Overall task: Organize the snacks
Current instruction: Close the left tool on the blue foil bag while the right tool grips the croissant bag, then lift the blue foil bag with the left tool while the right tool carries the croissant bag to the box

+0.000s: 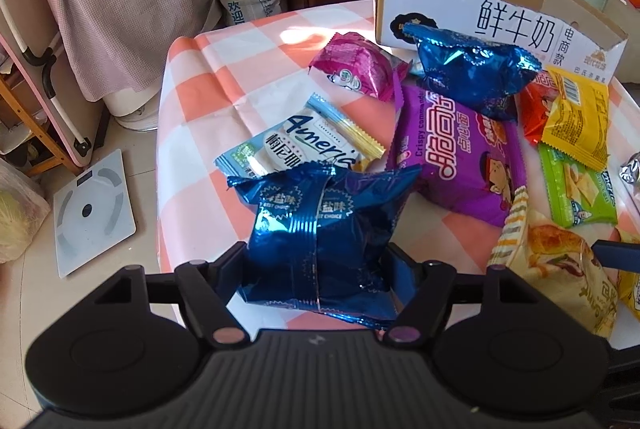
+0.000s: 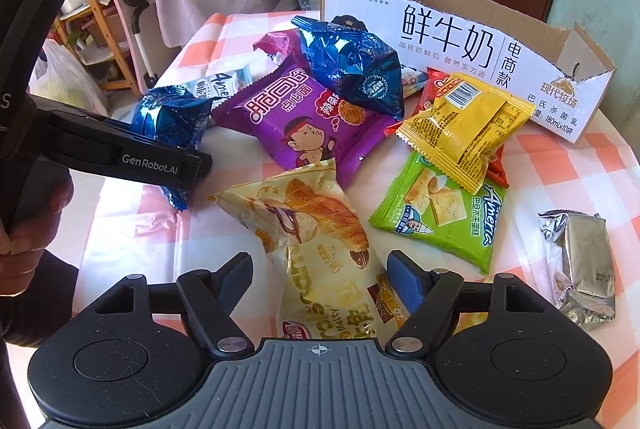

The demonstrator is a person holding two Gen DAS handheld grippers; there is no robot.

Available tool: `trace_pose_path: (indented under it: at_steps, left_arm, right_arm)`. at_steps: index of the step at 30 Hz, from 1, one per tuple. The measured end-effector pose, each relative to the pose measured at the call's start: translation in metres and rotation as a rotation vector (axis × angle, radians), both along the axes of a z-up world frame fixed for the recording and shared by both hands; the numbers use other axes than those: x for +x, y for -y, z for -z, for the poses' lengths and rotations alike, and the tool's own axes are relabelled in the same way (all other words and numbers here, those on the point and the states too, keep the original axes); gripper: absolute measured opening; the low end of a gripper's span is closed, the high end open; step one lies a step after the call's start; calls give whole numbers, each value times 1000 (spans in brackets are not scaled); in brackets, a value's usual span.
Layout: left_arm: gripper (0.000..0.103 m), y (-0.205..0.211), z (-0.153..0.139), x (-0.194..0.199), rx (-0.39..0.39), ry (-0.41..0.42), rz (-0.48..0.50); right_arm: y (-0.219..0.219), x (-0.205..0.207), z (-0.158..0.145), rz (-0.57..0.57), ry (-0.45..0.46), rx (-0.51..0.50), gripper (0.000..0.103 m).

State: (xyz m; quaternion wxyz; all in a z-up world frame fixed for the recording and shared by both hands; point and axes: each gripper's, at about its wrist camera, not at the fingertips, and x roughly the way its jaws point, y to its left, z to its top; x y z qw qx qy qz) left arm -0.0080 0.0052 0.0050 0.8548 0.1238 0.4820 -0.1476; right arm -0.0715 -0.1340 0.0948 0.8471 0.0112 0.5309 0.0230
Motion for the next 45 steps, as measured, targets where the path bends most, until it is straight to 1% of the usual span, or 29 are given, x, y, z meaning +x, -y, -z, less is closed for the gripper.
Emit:
trace_pose_path:
  at_steps: [1, 3, 6, 9, 13, 16, 22, 25, 28, 32, 36, 39, 45]
  left_arm:
    - [70, 0, 0, -1, 2, 4, 6]
    - [69, 0, -1, -4, -3, 4, 19]
    - [66, -1, -3, -9, -10, 10, 37]
    - [64, -3, -5, -14, -17, 20, 48]
    - [64, -8, -12, -19, -33, 37, 48]
    - [64, -13, -20, -22, -65, 47, 46]
    - [64, -14, -40, -30, -103, 109, 49]
    - [64, -10, -49, -31, -115, 149, 54]
    - [64, -5, -57, -30, -130, 171, 61]
    - [64, 5, -66, -24, -155, 189, 64]
    - [64, 17, -75, -16, -150, 212, 67]
    - [64, 25, -82, -9, -153, 240, 68]
    - [64, 43, -91, 9, -180, 258, 63]
  right_arm:
    - [-1, 1, 1, 2, -11, -7, 74]
    - [-1, 1, 3, 4, -18, -3, 59]
    - [-2, 0, 1, -7, -15, 19, 54]
    - [-4, -2, -1, -13, -10, 16, 52]
    - [-4, -6, -10, -15, 20, 34, 50]
    - [-2, -7, -19, -4, 52, 40, 50]
    - [3, -10, -35, 22, 126, 33, 50]
    - [5, -8, -43, 32, 165, 24, 50]
    - [10, -5, -50, 48, 205, 13, 50]
    - [17, 2, -56, 76, 245, -1, 50]
    - [21, 9, -62, 89, 276, -25, 50]
    - [28, 14, -67, 116, 295, -22, 50]
    - [35, 29, -74, 146, 324, -28, 50]
